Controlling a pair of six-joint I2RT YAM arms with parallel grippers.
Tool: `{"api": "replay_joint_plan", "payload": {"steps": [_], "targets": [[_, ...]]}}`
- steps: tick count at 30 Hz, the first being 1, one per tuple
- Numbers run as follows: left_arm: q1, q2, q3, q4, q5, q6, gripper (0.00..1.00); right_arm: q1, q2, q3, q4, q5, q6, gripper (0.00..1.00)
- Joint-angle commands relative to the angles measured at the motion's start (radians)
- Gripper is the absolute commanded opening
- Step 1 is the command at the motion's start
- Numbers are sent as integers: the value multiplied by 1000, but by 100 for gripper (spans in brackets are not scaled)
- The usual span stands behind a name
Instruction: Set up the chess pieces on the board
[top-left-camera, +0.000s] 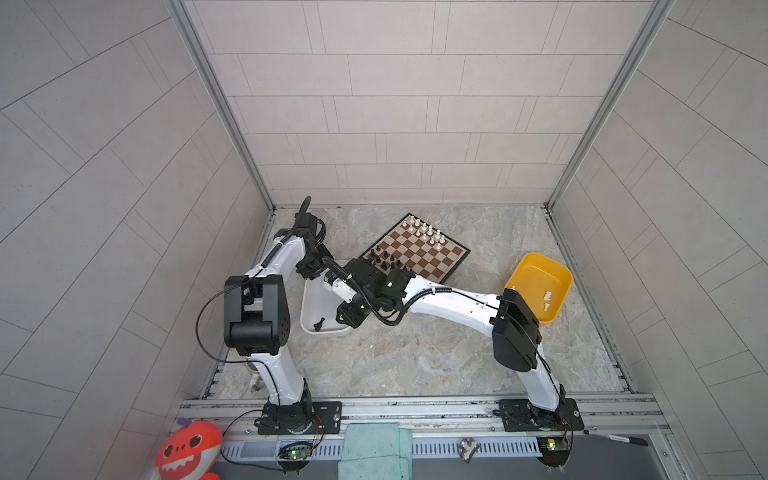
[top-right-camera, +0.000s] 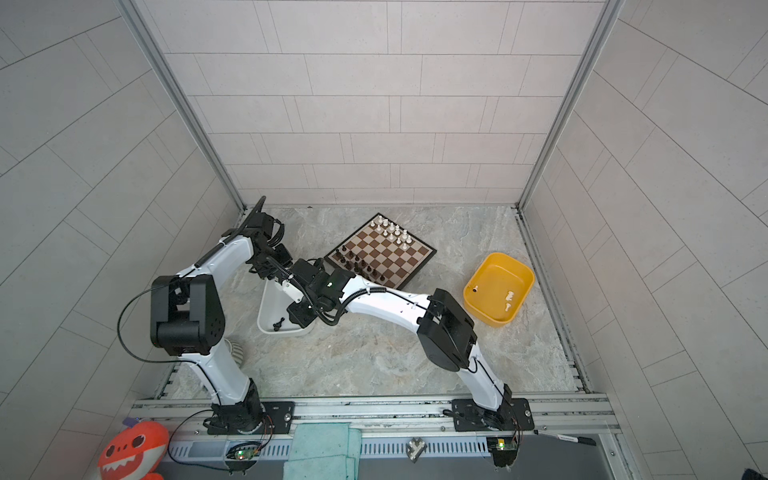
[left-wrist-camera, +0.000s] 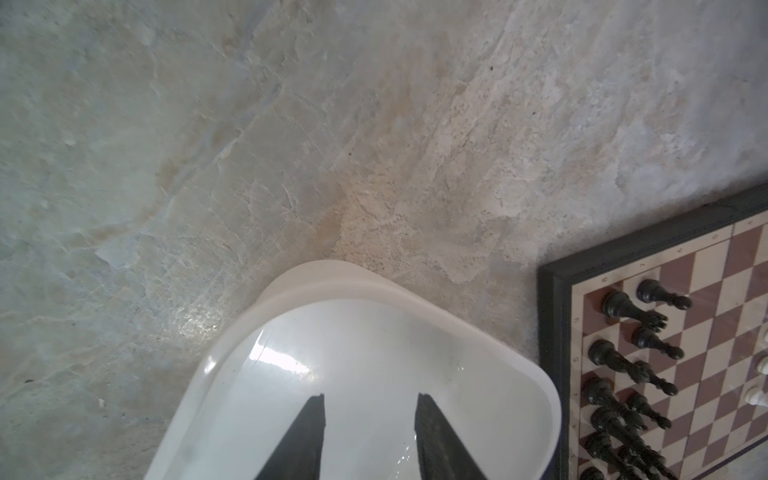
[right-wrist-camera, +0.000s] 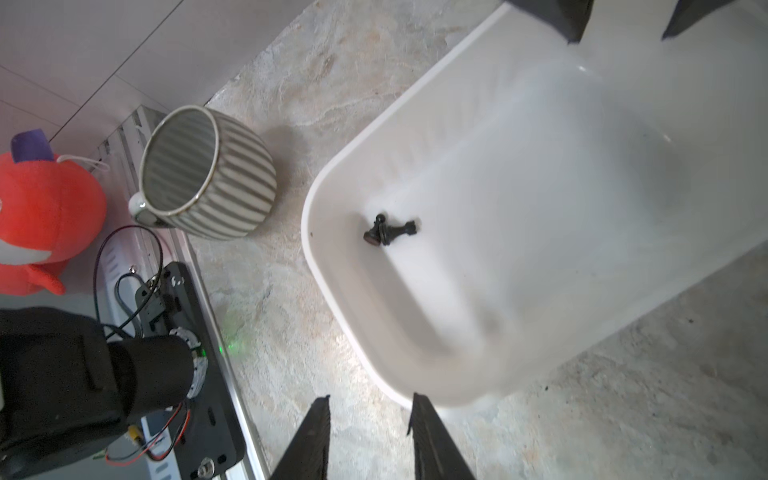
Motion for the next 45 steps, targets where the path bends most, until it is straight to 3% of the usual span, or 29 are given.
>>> {"api": "replay_joint_plan", "payload": {"steps": [1, 5, 9, 22, 37, 42, 45], "targets": [[11, 4, 20, 3, 1, -6, 42, -4, 80, 69, 20, 22, 21, 29], [26, 23, 15, -1, -12, -10, 41, -4, 165, 174, -53, 27, 34, 15], [36, 19, 5, -22, -35, -18, 41, -3, 201, 215, -139, 70, 26, 9], [60, -86, -116, -117, -120, 6, 43, -49, 238, 234, -359, 216, -53, 3], [61, -331, -374, -113, 22, 40, 44, -151, 337, 444, -374, 332, -138, 3], [61, -421, -332, -109, 33, 52, 48, -150, 262, 489, -419, 271, -111, 9], [61, -434, -267, -100, 8, 45, 50, -135, 141, 382, -412, 261, -99, 17]]}}
